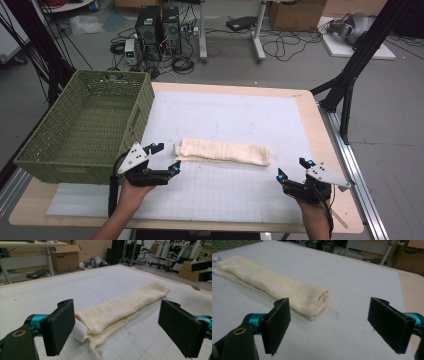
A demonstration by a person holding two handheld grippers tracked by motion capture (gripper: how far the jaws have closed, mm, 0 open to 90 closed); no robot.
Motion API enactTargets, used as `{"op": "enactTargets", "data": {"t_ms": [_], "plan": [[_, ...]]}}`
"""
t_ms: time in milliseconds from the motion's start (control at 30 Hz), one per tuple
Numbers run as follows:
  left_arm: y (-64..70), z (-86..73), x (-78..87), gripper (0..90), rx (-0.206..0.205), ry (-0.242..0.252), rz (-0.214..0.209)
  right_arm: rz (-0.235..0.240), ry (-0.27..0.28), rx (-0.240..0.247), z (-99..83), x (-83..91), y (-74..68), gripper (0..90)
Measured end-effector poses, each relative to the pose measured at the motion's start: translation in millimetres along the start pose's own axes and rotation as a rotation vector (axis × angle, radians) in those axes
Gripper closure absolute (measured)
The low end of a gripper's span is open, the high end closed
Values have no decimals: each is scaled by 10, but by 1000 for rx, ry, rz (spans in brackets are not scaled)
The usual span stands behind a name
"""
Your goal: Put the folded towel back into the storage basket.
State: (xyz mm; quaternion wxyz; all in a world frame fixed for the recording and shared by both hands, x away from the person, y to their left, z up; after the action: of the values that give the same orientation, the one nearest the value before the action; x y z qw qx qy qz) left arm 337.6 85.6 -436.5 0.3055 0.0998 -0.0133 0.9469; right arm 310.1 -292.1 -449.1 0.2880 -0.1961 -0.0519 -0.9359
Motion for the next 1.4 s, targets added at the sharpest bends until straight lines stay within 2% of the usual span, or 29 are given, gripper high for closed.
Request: {"op": "enactTargets", "data": {"t_ms": [67,200,400,867,1400], "plan": [[-4,-10,0,146,-12,-7,7,17,8,-16,-1,6,3,210],[-27,3,3,145,-6,-5,13,12,29,-38,8,27,27,188],[-22,0,1,145,-7,-11,12,9,34,-41,12,44,28,179],[-49,8,21,145,-2,-15,21,21,24,-19,21,-8,13,169],[-6,10,-3,145,-3,-40,-7,35,21,-18,14,-32,10,169]]}}
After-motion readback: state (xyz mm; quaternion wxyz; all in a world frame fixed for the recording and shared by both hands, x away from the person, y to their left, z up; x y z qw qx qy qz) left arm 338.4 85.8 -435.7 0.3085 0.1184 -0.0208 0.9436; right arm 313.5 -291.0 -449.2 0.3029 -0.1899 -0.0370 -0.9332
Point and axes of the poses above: each handheld gripper's, and its own axes: x roughly backward along the jaws, z roughly out of its top, y roughly to its right, the point moved 9 cm from there along -x, roughly forward along the jaws, and after that the axes turned 11 degrees about z, right-handed, at the moved point
